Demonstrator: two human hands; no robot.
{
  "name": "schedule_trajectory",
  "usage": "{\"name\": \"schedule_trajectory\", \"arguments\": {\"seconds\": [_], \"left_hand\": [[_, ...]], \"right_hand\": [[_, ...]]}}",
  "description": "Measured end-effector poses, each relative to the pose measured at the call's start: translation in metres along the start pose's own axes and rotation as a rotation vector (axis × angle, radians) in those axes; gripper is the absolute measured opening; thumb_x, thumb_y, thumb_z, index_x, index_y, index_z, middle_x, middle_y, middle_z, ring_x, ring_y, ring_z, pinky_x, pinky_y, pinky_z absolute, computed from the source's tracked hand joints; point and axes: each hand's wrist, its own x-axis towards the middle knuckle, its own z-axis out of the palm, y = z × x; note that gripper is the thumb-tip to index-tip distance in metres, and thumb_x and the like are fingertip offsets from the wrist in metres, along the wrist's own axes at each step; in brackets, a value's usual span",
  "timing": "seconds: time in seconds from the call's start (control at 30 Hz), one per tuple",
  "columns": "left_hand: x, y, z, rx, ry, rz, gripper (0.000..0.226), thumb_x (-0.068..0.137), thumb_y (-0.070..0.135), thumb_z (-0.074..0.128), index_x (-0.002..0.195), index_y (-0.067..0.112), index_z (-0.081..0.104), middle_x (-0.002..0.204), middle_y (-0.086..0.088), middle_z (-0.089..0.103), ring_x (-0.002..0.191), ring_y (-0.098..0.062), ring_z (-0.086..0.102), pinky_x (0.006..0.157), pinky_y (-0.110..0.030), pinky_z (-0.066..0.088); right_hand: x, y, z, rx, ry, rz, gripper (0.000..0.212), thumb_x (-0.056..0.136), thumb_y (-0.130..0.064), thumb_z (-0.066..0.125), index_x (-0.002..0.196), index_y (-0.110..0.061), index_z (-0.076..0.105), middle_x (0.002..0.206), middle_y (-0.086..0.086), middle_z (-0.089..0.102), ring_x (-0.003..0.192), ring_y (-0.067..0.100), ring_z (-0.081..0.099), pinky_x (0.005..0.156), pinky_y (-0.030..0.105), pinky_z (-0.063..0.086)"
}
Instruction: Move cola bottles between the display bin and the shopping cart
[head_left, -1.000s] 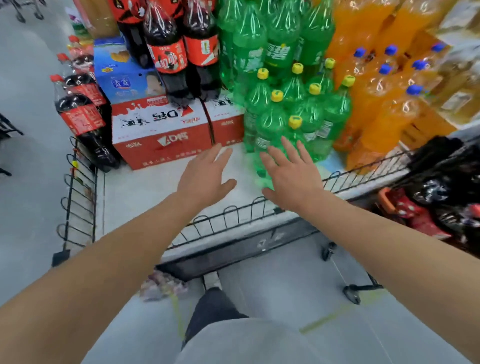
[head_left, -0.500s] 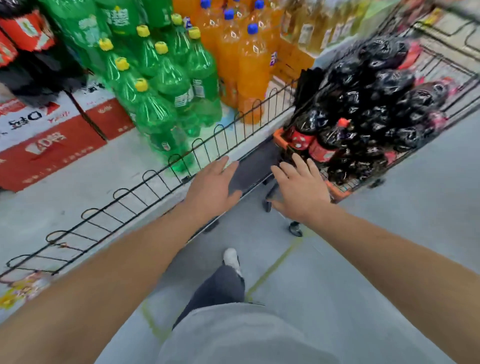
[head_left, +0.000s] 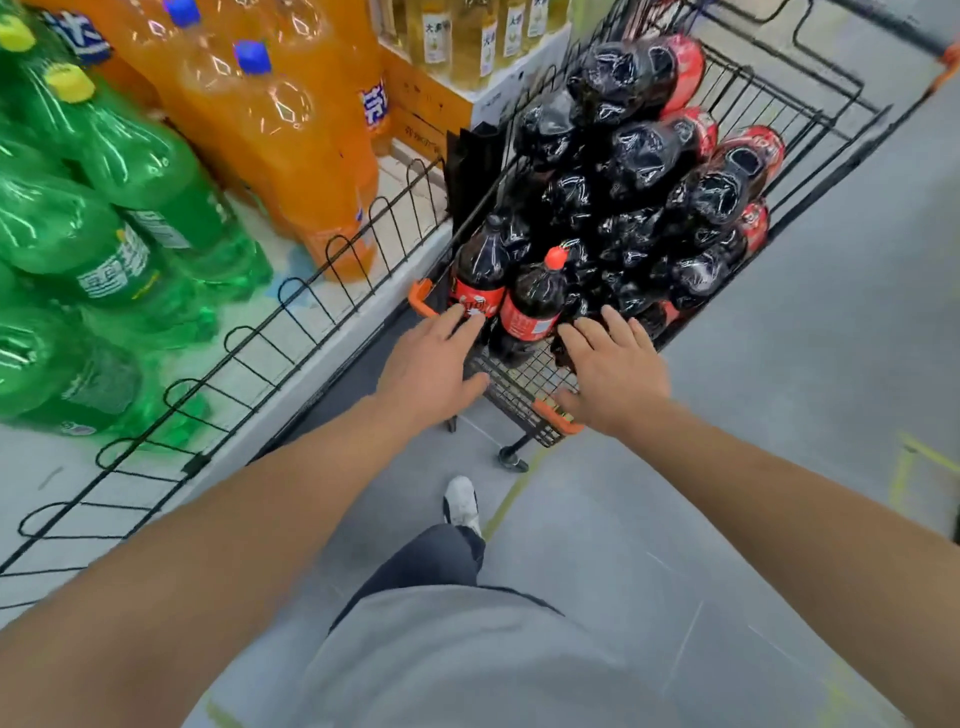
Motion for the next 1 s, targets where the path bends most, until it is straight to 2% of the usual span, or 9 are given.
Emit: {"name": "schedule_trajectory", "arguments": {"seconds": [0.17, 0.3, 0.47, 0.57, 0.63, 0.73, 0.83, 0.9, 1.0], "left_hand": [[0.062, 0.008, 0.002, 0.000, -0.029, 0.049, 0.078, 0.094, 0.045, 0.061, 0.157, 0.014, 0.028, 0.161, -0.014, 0.029, 0.145, -0.035, 0.032, 0.116, -0.044, 0.031], [0.102, 0.010, 0.014, -0.005, -0.068, 0.043, 0.077, 0.095, 0.046, 0.060, 0.158, 0.016, 0.027, 0.163, -0.014, 0.026, 0.148, -0.034, 0.027, 0.118, -0.047, 0.030], [0.141, 0.013, 0.033, -0.039, -0.086, -0.048, 0.077, 0.095, 0.047, 0.060, 0.158, 0.016, 0.028, 0.162, -0.015, 0.026, 0.145, -0.036, 0.031, 0.114, -0.050, 0.035], [0.159, 0.013, 0.050, -0.038, -0.113, -0.117, 0.077, 0.095, 0.048, 0.057, 0.158, 0.015, 0.026, 0.162, -0.016, 0.026, 0.145, -0.037, 0.031, 0.113, -0.052, 0.036], [0.167, 0.015, 0.062, -0.068, -0.129, -0.175, 0.077, 0.095, 0.048, 0.057, 0.158, 0.015, 0.025, 0.162, -0.017, 0.026, 0.146, -0.039, 0.030, 0.113, -0.054, 0.035], [0.176, 0.021, 0.077, -0.107, -0.148, -0.268, 0.077, 0.095, 0.046, 0.058, 0.158, 0.018, 0.024, 0.164, -0.014, 0.023, 0.147, -0.038, 0.027, 0.117, -0.054, 0.030], [0.183, 0.025, 0.089, -0.153, -0.146, -0.332, 0.077, 0.095, 0.044, 0.058, 0.159, 0.020, 0.022, 0.165, -0.013, 0.020, 0.148, -0.038, 0.025, 0.118, -0.055, 0.027], [0.187, 0.028, 0.097, -0.186, -0.147, -0.365, 0.079, 0.094, 0.045, 0.059, 0.159, 0.021, 0.021, 0.166, -0.011, 0.019, 0.149, -0.038, 0.024, 0.118, -0.055, 0.027], [0.192, 0.034, 0.106, -0.222, -0.150, -0.397, 0.084, 0.092, 0.046, 0.062, 0.159, 0.023, 0.018, 0.166, -0.009, 0.018, 0.148, -0.037, 0.025, 0.118, -0.054, 0.027]], "right_hand": [[0.047, 0.036, -0.009, 0.042, -0.054, 0.029, 0.085, 0.099, -0.052, 0.057, 0.164, -0.020, 0.011, 0.170, 0.003, 0.017, 0.160, 0.033, -0.001, 0.129, 0.050, 0.004], [0.087, 0.061, -0.007, 0.065, -0.079, 0.017, 0.087, 0.097, -0.051, 0.060, 0.163, -0.020, 0.014, 0.170, 0.005, 0.018, 0.159, 0.034, 0.000, 0.129, 0.051, 0.007], [0.147, 0.085, 0.001, 0.066, -0.133, -0.069, 0.087, 0.098, -0.052, 0.057, 0.164, -0.018, 0.011, 0.170, 0.006, 0.018, 0.159, 0.033, 0.004, 0.129, 0.048, 0.012], [0.183, 0.090, 0.007, 0.111, -0.141, -0.160, 0.087, 0.098, -0.050, 0.060, 0.163, -0.017, 0.014, 0.167, 0.006, 0.026, 0.157, 0.032, 0.015, 0.127, 0.046, 0.020], [0.204, 0.090, 0.011, 0.147, -0.150, -0.209, 0.085, 0.098, -0.048, 0.061, 0.163, -0.018, 0.015, 0.161, 0.006, 0.034, 0.151, 0.032, 0.028, 0.121, 0.045, 0.032], [0.231, 0.090, 0.014, 0.140, -0.187, -0.263, 0.069, 0.100, -0.043, 0.058, 0.158, -0.024, 0.024, 0.146, 0.007, 0.046, 0.130, 0.036, 0.049, 0.092, 0.047, 0.052], [0.252, 0.088, 0.018, 0.148, -0.157, -0.294, 0.042, 0.103, -0.040, 0.056, 0.138, -0.021, 0.044, 0.126, 0.007, 0.052, 0.105, 0.035, 0.059, 0.070, 0.040, 0.045], [0.263, 0.087, 0.023, 0.195, -0.121, -0.328, 0.032, 0.102, -0.037, 0.060, 0.125, -0.017, 0.050, 0.113, 0.006, 0.055, 0.092, 0.032, 0.059, 0.068, 0.037, 0.042], [0.273, 0.087, 0.023, 0.319, -0.123, -0.354, 0.027, 0.094, -0.031, 0.069, 0.111, -0.014, 0.057, 0.093, 0.000, 0.057, 0.090, 0.031, 0.063, 0.073, 0.036, 0.046]]}}
